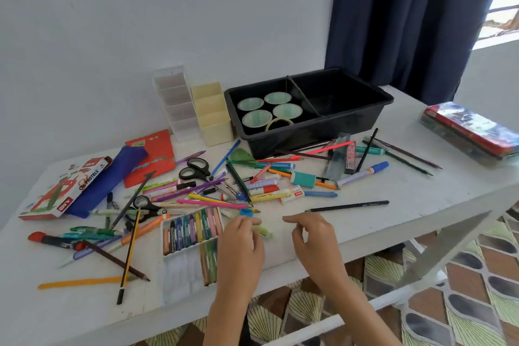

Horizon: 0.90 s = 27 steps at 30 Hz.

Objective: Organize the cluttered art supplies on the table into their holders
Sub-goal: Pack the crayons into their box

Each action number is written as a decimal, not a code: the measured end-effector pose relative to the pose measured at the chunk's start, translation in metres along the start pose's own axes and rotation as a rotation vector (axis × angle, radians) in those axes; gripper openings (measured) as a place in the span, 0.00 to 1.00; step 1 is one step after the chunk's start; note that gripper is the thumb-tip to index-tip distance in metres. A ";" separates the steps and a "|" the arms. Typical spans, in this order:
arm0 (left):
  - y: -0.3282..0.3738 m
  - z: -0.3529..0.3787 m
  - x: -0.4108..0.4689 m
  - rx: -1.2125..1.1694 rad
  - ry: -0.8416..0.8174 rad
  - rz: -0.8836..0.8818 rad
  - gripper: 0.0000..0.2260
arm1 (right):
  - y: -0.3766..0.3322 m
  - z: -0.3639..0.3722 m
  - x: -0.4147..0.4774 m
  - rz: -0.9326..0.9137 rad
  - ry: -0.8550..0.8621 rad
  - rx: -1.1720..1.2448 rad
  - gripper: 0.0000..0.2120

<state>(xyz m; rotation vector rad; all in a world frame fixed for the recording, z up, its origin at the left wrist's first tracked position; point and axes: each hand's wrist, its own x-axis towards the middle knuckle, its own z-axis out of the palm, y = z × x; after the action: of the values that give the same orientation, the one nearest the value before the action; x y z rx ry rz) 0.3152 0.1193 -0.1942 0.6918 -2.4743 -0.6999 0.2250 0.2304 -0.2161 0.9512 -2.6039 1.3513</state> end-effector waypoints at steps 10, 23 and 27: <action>0.065 0.058 0.053 -0.056 -0.056 0.053 0.09 | 0.063 -0.048 0.080 0.070 -0.100 -0.397 0.14; 0.108 0.109 0.085 -0.057 -0.042 0.026 0.07 | 0.090 -0.063 0.114 0.085 -0.320 -0.439 0.07; 0.114 0.120 0.091 -0.061 -0.025 0.020 0.07 | 0.092 -0.066 0.117 0.082 -0.273 -0.393 0.09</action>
<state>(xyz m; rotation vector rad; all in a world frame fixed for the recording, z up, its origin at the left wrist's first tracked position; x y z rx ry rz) 0.1407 0.1923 -0.1909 0.6387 -2.4680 -0.7781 0.0651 0.2620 -0.2046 1.0304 -2.9766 0.7125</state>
